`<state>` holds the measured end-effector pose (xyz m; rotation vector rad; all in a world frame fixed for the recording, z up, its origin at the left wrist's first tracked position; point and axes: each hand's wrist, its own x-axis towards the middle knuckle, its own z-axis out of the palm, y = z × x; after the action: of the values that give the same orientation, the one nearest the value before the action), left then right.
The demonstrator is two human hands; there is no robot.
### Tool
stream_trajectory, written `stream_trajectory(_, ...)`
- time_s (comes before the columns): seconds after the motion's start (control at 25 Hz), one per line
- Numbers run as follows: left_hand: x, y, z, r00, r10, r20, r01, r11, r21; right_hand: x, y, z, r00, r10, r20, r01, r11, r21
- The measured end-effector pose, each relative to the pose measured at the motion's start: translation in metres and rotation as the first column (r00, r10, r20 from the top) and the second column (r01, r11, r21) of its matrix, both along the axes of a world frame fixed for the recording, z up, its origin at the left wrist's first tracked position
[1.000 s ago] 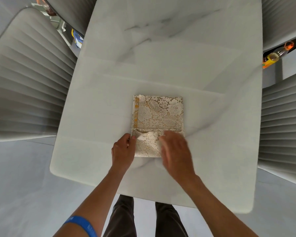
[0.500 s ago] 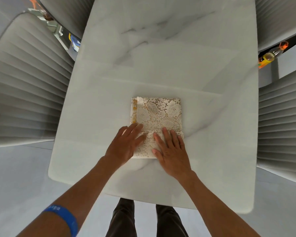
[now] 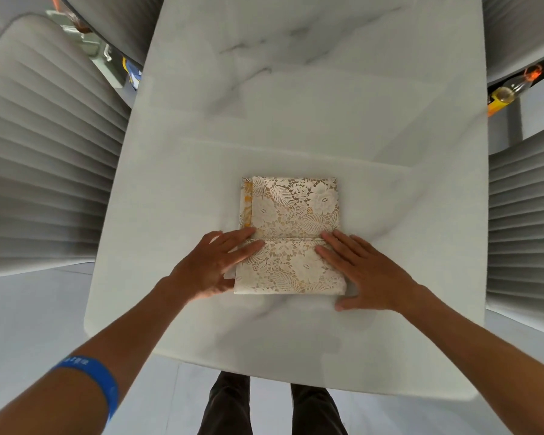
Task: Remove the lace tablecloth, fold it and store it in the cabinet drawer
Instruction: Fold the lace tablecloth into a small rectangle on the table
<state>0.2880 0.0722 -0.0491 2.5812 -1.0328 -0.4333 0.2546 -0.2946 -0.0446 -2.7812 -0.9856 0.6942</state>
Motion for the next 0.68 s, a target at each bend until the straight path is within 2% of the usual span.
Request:
stream_trajectory(0.08, -0.003, -0.009, -0.006, 0.99, 0.131, -0.044, -0.137, 0.963, -0.231, 0.0, -0.006, -0.005, 0.999, -0.028, 0.045, 0.024, 0.995, 0.095)
stream_trajectory(0.16, 0.001, -0.015, -0.007, 0.955, 0.242, -0.172, -0.29, 0.888, -0.357, 0.007, -0.009, -0.005, 0.993, -0.065, 0.099, 0.044, 0.979, 0.199)
stream_trajectory(0.28, 0.013, -0.014, -0.004, 0.886, 0.307, -0.348, -0.421, 0.847, -0.325, 0.03, -0.008, 0.0, 0.981, -0.137, 0.135, 0.097, 0.958, 0.269)
stream_trajectory(0.32, 0.017, -0.014, -0.001, 0.833, 0.354, -0.425, -0.495, 0.82, -0.288, 0.036, -0.006, 0.003, 0.976, -0.193, 0.1, 0.153, 0.936, 0.317)
stream_trajectory(0.4, 0.025, -0.021, 0.007, 0.63, 0.503, -0.592, -0.71, 0.683, -0.175, 0.043, 0.002, 0.012, 0.908, -0.39, -0.153, 0.416, 0.795, 0.442)
stream_trajectory(0.44, 0.029, -0.026, 0.011, 0.536, 0.54, -0.649, -0.784, 0.604, -0.144, 0.046, 0.007, 0.016, 0.821, -0.474, -0.318, 0.571, 0.675, 0.468)
stream_trajectory(0.48, 0.033, -0.03, 0.011, 0.481, 0.563, -0.672, -0.828, 0.544, -0.136, 0.049, 0.015, 0.018, 0.691, -0.532, -0.488, 0.722, 0.525, 0.45)
stream_trajectory(0.52, 0.037, -0.033, 0.011, 0.437, 0.58, -0.688, -0.86, 0.495, -0.129, 0.052, 0.021, 0.018, 0.587, -0.567, -0.578, 0.81, 0.413, 0.417)
stream_trajectory(0.6, 0.043, -0.04, 0.012, 0.376, 0.56, -0.739, -0.896, 0.423, -0.135, 0.058, 0.031, 0.013, 0.431, -0.628, -0.648, 0.9, 0.245, 0.36)
stream_trajectory(0.68, 0.045, -0.045, 0.012, 0.364, 0.55, -0.752, -0.909, 0.386, -0.157, 0.062, 0.037, 0.009, 0.372, -0.7, -0.609, 0.921, 0.195, 0.338)
